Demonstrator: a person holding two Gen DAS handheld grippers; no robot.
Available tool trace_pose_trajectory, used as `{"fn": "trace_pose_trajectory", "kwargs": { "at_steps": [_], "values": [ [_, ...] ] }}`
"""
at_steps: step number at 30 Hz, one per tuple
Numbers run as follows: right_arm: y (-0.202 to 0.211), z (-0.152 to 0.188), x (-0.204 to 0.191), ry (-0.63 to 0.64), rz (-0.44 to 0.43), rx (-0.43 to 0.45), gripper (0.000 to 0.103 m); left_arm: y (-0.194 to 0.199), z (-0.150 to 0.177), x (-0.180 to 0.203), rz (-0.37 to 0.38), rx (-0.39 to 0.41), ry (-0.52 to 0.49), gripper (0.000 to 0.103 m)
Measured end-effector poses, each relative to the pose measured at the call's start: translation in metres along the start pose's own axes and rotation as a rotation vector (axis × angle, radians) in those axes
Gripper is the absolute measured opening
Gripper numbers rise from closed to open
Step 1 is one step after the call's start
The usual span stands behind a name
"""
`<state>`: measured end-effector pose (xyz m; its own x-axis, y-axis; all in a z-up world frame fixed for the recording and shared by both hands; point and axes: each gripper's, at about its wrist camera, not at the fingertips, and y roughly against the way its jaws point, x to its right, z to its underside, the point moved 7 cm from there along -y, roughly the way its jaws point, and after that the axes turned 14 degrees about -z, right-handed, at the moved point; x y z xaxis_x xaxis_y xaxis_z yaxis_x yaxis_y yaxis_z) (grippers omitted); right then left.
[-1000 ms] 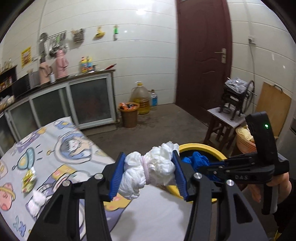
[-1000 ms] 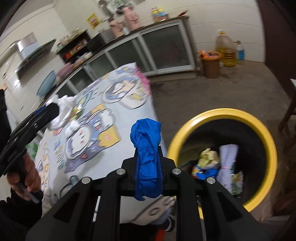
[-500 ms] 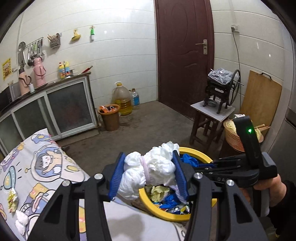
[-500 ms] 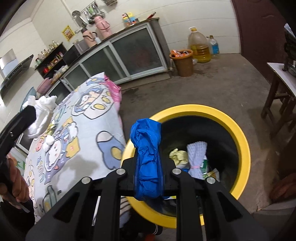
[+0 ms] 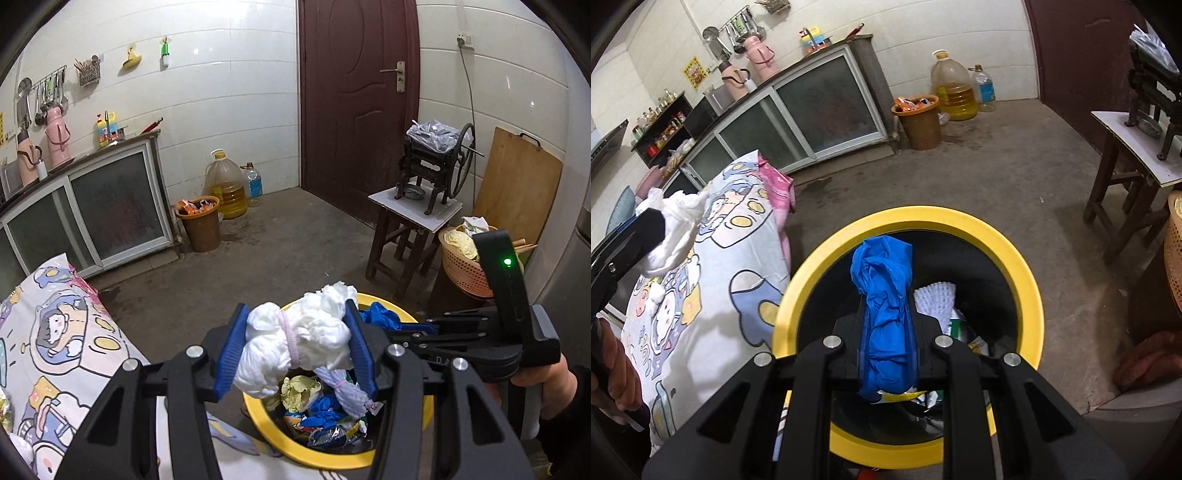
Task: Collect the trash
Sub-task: 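Carry the tissue bundle and blue glove over the bin and open both tools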
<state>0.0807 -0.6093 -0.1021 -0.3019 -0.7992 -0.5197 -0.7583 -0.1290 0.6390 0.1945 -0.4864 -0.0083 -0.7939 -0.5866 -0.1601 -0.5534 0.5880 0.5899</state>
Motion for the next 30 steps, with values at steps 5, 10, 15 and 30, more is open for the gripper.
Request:
{"fn": "trace_pose_trajectory", "kwargs": {
  "at_steps": [5,10,15,30],
  "values": [
    [0.000,-0.002,0.005,-0.006,0.002,0.002,0.017,-0.019,0.004,0.006,0.005,-0.033,0.009,0.048],
    [0.000,-0.003,0.006,-0.007,0.019,0.000,0.017,-0.035,0.009,0.008,0.017,-0.072,0.027,0.048],
    [-0.002,0.000,0.011,-0.044,0.035,-0.019,0.025,-0.043,0.013,0.009,0.015,-0.092,0.045,0.069],
    [0.008,0.006,0.015,-0.068,0.060,-0.014,0.051,-0.024,0.009,-0.024,-0.032,-0.050,0.130,0.095]
  ]
}}
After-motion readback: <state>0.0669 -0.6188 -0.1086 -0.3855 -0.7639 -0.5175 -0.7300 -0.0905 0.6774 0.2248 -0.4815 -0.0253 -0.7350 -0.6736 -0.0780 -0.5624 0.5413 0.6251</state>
